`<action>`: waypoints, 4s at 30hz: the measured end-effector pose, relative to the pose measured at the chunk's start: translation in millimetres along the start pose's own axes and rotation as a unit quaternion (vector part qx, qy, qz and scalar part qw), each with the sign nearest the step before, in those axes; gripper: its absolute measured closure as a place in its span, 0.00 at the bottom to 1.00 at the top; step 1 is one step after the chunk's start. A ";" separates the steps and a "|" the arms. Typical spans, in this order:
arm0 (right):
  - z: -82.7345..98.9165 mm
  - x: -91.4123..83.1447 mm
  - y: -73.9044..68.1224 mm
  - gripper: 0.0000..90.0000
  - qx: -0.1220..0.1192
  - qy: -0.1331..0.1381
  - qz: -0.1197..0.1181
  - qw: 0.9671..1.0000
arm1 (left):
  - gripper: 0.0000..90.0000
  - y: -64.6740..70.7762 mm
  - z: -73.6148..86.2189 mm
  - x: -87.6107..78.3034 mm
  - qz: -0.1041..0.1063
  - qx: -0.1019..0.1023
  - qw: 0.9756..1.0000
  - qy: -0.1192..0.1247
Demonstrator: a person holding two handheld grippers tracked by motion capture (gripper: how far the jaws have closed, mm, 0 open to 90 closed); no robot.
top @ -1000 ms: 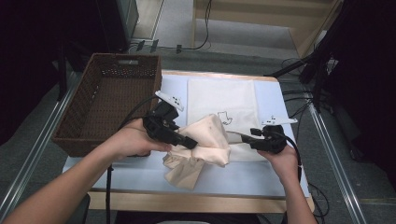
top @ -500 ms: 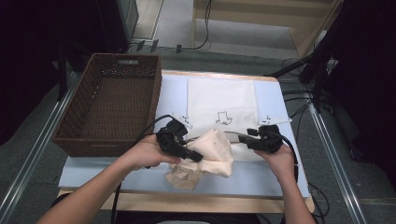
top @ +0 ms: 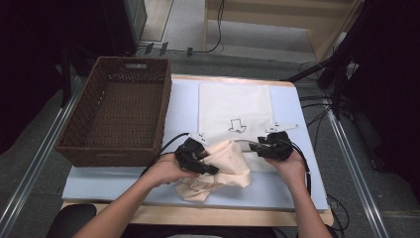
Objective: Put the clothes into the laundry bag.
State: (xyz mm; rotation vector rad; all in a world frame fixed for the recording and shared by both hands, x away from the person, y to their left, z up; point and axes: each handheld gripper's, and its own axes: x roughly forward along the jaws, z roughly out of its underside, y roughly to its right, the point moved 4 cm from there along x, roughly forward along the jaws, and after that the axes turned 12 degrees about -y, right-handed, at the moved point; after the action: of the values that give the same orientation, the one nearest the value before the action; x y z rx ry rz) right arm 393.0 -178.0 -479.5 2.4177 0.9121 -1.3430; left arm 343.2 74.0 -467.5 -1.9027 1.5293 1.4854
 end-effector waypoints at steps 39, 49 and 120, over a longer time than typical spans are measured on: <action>-46.1 -25.7 -16.1 0.98 0.010 0.026 0.026 0.999 | 0.17 20.0 -12.2 -31.9 -0.010 -0.005 1.000 0.020; -54.2 -35.3 -25.3 0.98 0.005 0.032 0.026 0.999 | 0.17 17.7 -28.5 -29.4 -0.014 -0.025 0.999 0.045; -56.4 -43.8 -43.3 0.98 -0.014 0.028 -0.011 0.999 | 0.40 -10.5 -78.2 -14.2 -0.091 -0.037 0.994 0.052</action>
State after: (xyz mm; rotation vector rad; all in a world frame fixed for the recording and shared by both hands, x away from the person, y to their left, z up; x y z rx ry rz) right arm 387.8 -135.4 -407.9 2.4425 0.9675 -1.2667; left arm 394.7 28.8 -425.8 -2.1284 1.3181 1.4019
